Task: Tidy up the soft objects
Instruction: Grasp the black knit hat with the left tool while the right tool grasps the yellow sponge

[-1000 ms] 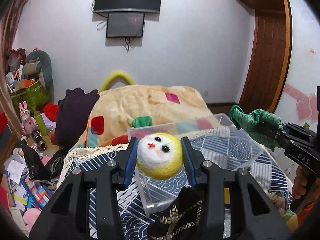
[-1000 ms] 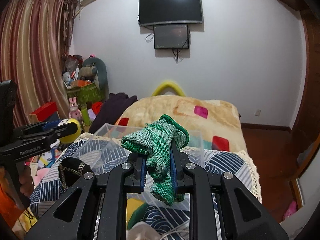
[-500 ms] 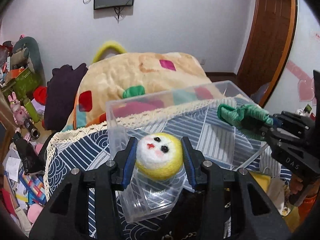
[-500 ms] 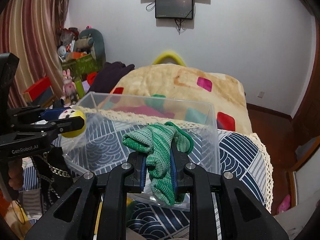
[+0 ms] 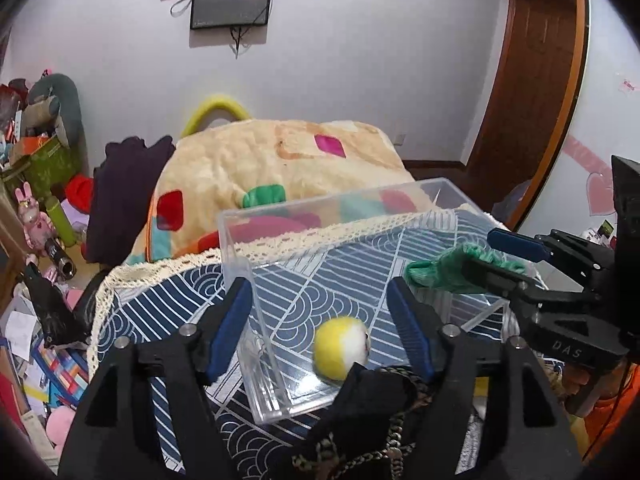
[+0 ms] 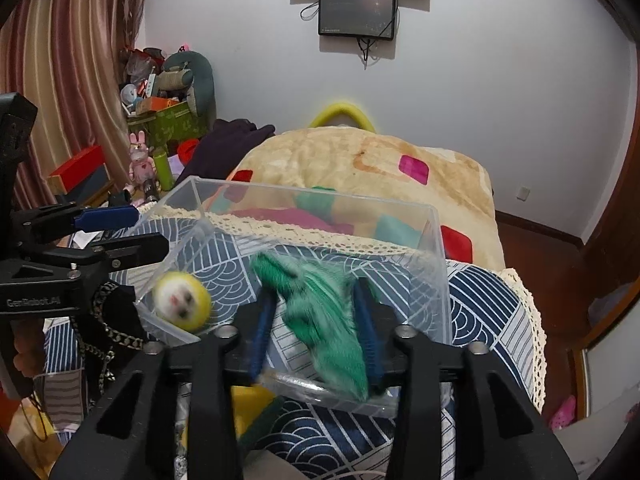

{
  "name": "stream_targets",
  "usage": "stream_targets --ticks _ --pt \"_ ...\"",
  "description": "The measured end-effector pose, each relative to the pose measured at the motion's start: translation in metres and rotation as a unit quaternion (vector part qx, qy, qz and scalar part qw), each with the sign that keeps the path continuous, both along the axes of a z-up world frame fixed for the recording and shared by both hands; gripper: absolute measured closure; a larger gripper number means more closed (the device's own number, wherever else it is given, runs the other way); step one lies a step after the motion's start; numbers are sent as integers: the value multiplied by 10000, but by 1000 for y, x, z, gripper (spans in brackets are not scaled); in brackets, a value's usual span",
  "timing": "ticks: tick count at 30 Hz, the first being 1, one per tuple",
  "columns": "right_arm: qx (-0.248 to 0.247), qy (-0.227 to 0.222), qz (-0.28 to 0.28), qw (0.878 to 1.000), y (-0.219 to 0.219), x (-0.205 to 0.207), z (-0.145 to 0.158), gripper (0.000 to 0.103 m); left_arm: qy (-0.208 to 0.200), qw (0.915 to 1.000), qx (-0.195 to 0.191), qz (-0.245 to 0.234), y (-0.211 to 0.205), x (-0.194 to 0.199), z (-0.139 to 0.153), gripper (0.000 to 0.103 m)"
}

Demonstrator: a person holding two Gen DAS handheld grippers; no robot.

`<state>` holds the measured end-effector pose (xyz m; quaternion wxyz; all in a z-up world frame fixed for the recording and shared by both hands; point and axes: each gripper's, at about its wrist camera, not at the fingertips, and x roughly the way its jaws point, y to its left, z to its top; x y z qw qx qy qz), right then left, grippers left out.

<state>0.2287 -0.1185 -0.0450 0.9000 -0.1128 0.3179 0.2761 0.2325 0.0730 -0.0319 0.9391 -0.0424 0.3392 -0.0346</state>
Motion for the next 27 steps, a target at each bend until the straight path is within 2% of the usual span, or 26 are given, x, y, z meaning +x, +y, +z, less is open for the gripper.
stream_targets --ticks 2,7,14,19,27 --pt "54 -96 -19 9999 -1 -4 4 50 -129 9999 34 8 -2 -6 7 24" --pt "266 -242 -26 9994 -8 -13 18 43 -445 9989 116 71 -4 -24 21 13" --pt "525 -456 26 9976 -15 -32 33 42 -728 9968 250 221 -10 -54 26 4" --pt "648 -519 76 9965 -21 -45 33 42 -837 9955 333 279 -15 -71 19 1" --pt "652 -406 252 9967 -22 -66 16 42 -621 9973 318 220 -22 -85 -9 1"
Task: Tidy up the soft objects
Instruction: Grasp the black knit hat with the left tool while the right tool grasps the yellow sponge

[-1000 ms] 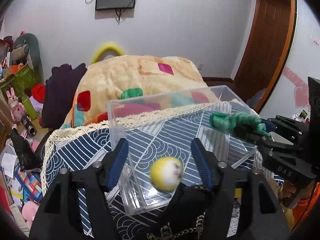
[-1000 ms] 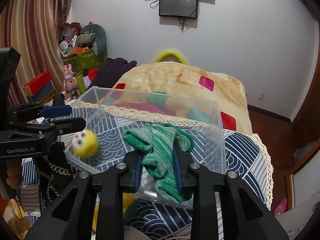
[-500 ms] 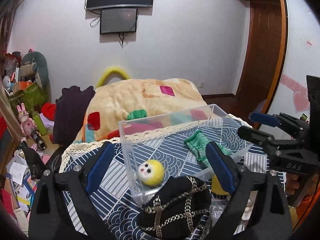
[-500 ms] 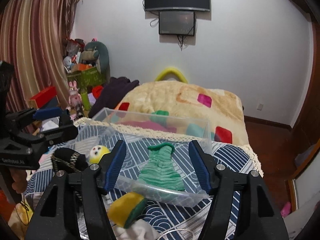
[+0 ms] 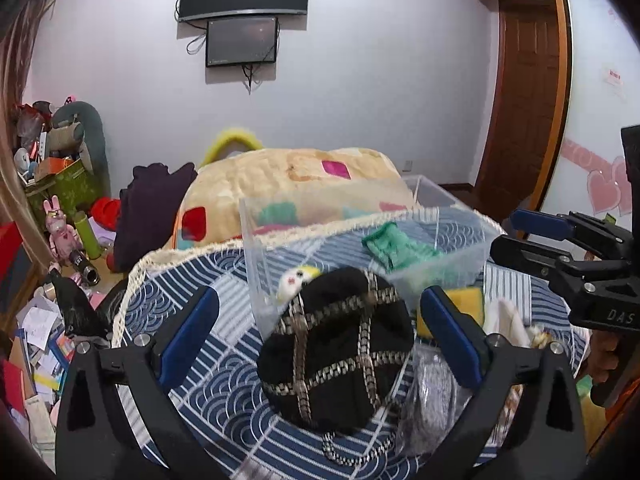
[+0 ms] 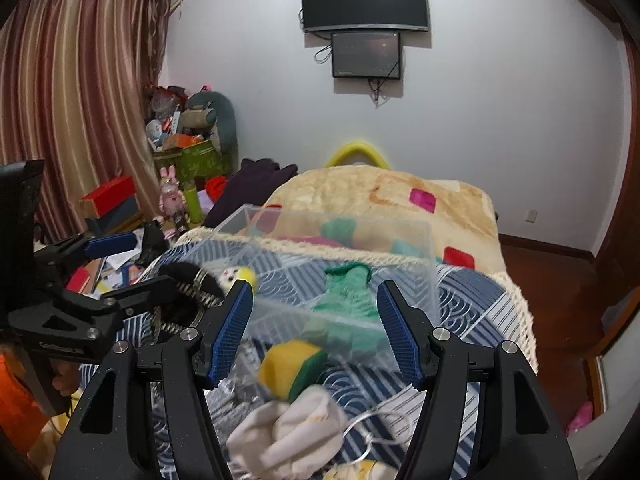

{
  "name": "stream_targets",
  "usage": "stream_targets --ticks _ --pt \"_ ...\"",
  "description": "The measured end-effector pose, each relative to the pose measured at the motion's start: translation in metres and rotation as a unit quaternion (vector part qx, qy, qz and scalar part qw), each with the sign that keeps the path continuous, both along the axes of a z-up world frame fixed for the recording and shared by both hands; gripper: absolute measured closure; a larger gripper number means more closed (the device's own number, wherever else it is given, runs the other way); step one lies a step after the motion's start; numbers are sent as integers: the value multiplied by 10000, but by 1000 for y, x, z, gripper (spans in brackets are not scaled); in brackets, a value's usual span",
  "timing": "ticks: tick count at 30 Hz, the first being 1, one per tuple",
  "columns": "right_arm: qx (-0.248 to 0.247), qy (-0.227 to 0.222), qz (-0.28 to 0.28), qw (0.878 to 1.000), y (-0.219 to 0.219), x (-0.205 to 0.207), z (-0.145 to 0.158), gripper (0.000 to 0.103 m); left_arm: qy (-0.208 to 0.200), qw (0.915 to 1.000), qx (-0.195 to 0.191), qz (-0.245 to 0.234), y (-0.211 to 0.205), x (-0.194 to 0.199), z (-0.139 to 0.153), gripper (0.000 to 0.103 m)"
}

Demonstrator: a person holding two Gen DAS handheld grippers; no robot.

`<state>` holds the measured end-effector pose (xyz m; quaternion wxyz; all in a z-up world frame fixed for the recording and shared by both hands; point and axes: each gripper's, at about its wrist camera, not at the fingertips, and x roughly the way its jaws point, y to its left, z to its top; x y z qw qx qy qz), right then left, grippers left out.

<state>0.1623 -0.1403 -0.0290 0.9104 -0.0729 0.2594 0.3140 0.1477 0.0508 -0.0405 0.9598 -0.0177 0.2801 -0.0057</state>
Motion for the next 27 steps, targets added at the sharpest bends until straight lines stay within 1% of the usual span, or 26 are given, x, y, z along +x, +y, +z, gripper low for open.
stream_targets --ticks 6,13,15,16,19,21,22,23,24,25,26,27 --pt "-35 213 80 9997 7 -5 -18 42 247 9996 79 -52 -9 -4 -25 1" --pt "-224 511 149 9983 16 -1 -42 42 560 9984 100 -72 -12 4 -52 1" --pt "-248 569 147 9980 17 -1 -45 42 646 9978 53 -103 -13 7 -59 1" --pt "-253 608 149 9977 18 0 -47 44 690 9976 33 -91 -13 8 -61 1" --pt "-275 685 173 9971 19 1 -51 52 732 9973 -83 -75 -10 13 -65 1" --pt "-306 704 184 9969 20 2 -53 57 660 9976 -160 -102 -7 13 -64 1" --pt "-310 707 184 9968 20 2 -53 63 590 9980 -180 -106 -6 11 -63 1" --pt "-307 722 191 9967 20 2 -53 66 473 9986 -186 -124 -6 7 -60 6" --pt "-292 743 206 9966 19 2 -53 67 409 9989 -168 -133 -5 5 -59 10" --pt "-275 755 214 9965 19 2 -53 68 392 9990 -135 -151 -6 3 -58 17" --pt "-263 744 204 9967 18 2 -53 70 392 9990 -113 -164 -7 3 -57 23" --pt "-262 729 206 9968 18 1 -53 71 396 9989 -97 -213 -7 2 -57 25"
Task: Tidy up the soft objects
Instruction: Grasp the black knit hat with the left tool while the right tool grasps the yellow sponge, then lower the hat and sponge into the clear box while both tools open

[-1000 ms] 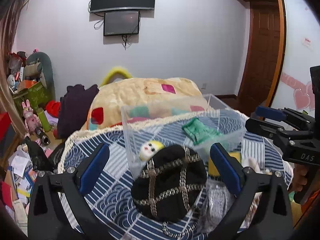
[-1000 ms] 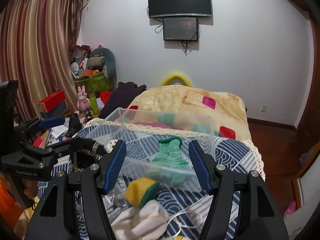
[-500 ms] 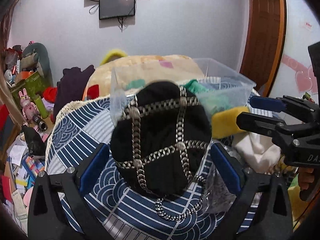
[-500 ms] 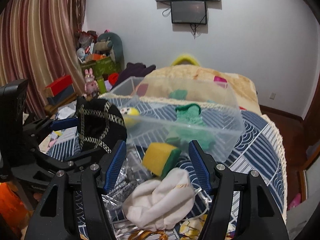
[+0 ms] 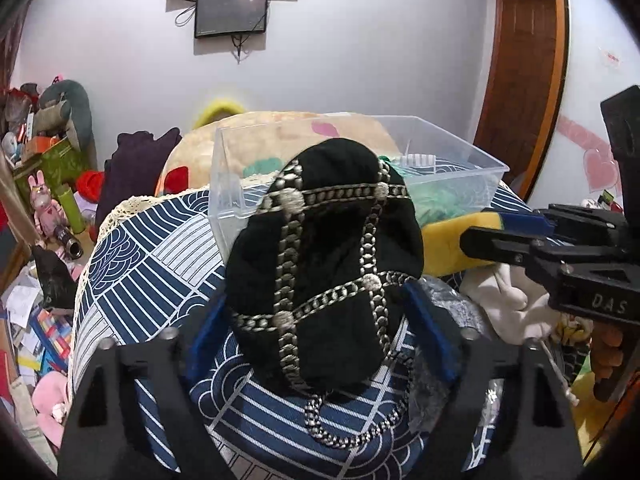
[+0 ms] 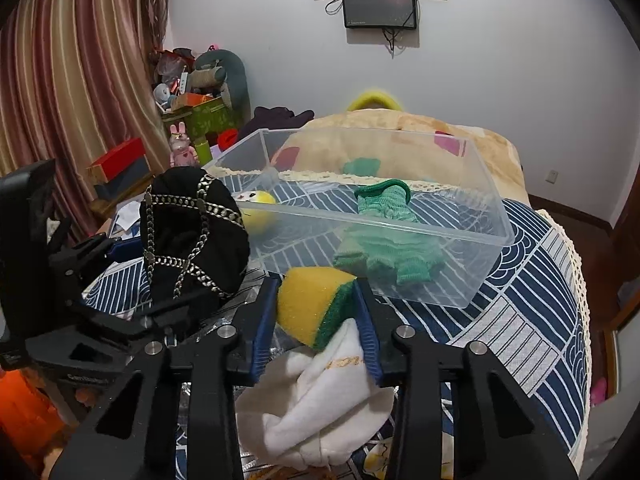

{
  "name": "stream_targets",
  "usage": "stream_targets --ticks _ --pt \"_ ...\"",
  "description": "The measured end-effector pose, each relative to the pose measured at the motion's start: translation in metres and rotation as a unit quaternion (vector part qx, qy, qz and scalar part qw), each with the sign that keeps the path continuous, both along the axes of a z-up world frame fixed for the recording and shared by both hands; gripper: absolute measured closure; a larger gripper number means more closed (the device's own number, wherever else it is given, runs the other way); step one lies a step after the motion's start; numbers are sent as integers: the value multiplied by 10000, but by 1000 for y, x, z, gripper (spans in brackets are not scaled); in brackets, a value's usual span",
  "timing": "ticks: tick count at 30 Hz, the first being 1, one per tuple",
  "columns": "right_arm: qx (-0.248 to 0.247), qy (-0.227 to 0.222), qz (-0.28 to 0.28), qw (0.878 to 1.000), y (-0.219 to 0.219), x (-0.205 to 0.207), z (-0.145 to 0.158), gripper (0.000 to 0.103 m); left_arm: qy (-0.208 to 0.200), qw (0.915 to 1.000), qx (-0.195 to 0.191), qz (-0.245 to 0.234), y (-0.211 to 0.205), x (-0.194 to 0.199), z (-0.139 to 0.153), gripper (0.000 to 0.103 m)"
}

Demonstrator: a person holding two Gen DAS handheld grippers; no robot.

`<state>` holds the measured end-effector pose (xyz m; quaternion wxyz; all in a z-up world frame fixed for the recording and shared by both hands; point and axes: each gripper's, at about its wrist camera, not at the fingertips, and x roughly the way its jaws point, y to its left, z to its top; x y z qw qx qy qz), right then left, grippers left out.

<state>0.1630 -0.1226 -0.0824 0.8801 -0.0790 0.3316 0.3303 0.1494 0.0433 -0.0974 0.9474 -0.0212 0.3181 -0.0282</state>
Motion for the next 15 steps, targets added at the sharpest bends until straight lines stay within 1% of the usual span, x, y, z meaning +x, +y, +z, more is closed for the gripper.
stream_targets --ticks 2,3,5,7,11,15 --pt "28 -31 19 10000 -1 -2 1 72 -36 9999 91 -42 -2 -3 1 36" --pt "43 -45 28 10000 -1 -4 2 73 -42 9999 134 -49 -4 -4 2 40" --pt "72 -112 53 9999 -2 -8 6 73 -54 9998 159 -78 -6 -8 3 57" --pt "88 -197 54 9998 -3 -10 9 73 -79 9998 145 -93 -6 -10 5 63" --pt "176 -354 63 9992 -6 -15 20 74 -207 9996 62 -178 -5 -18 15 69" --pt "280 -469 67 9985 -11 -19 29 74 -368 9990 52 -260 -8 -27 28 70"
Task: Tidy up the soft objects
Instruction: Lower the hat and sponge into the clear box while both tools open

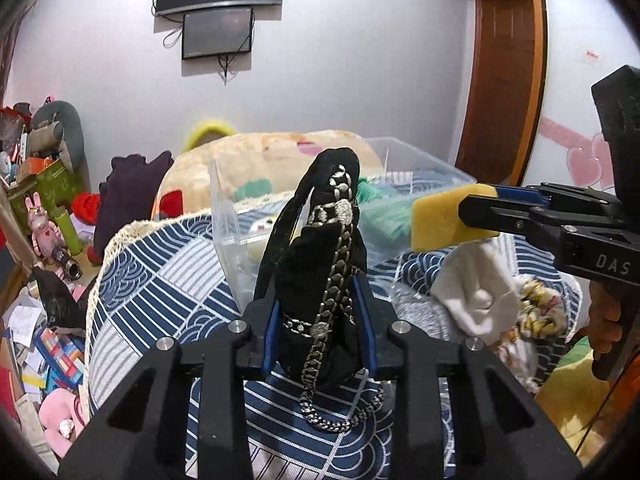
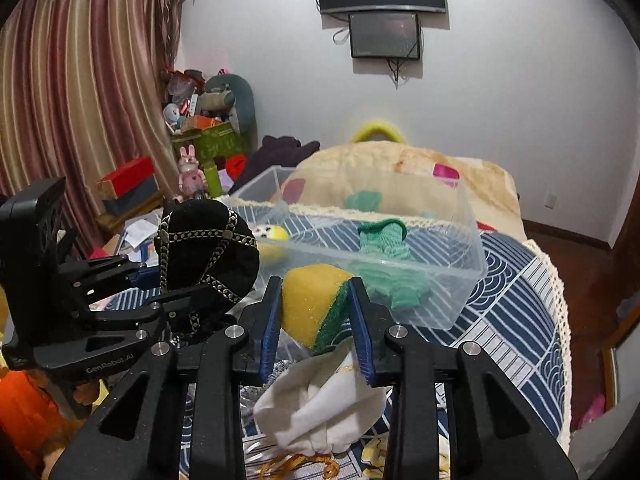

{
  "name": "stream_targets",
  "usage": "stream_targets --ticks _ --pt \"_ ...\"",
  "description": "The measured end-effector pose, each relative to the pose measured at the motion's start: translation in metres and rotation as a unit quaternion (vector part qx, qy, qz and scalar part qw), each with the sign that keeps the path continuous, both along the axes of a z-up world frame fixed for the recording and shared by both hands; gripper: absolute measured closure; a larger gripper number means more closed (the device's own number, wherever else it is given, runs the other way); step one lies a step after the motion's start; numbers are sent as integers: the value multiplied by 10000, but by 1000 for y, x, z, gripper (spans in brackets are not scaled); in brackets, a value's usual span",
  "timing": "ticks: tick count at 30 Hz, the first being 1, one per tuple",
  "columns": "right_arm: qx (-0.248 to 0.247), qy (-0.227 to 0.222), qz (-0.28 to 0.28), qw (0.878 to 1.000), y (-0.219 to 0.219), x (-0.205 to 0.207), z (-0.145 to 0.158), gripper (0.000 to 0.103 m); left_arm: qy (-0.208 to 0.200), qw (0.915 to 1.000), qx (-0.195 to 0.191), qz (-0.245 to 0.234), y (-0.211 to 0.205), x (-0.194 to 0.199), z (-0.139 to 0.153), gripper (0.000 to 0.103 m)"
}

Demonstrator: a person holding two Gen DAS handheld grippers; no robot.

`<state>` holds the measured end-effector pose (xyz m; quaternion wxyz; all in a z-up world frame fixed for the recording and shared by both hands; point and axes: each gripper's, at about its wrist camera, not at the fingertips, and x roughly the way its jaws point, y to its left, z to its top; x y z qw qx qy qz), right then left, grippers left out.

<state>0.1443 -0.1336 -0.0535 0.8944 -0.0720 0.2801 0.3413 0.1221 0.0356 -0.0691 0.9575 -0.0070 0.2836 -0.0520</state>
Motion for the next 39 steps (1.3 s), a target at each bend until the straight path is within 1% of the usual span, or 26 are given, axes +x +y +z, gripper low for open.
stream_targets --ticks 6,13,18,21,25,30,36,39 --pt "128 -224 -4 9997 -5 -4 16 74 -308 9995 26 -30 -1 -8 26 70" --pt "325 -500 -123 9981 -12 -2 39 74 -650 9978 25 128 7 1 54 70" --pt "427 -657 -249 9966 -14 3 51 74 -705 9972 -124 195 15 17 66 70" --pt "463 -726 -324 9958 -13 10 56 74 -706 9971 -49 274 15 27 69 70" --pt "444 -788 -395 9951 -10 16 60 74 -616 9977 -42 277 13 45 67 70" --pt "332 -887 -499 9943 -7 26 62 74 -497 9982 71 329 9 65 59 70" --pt "152 -848 -565 9947 1 40 57 74 -122 9995 -78 285 8 91 43 70" --pt "22 -795 -582 9951 6 47 50 74 84 9997 -73 230 6 101 34 70"
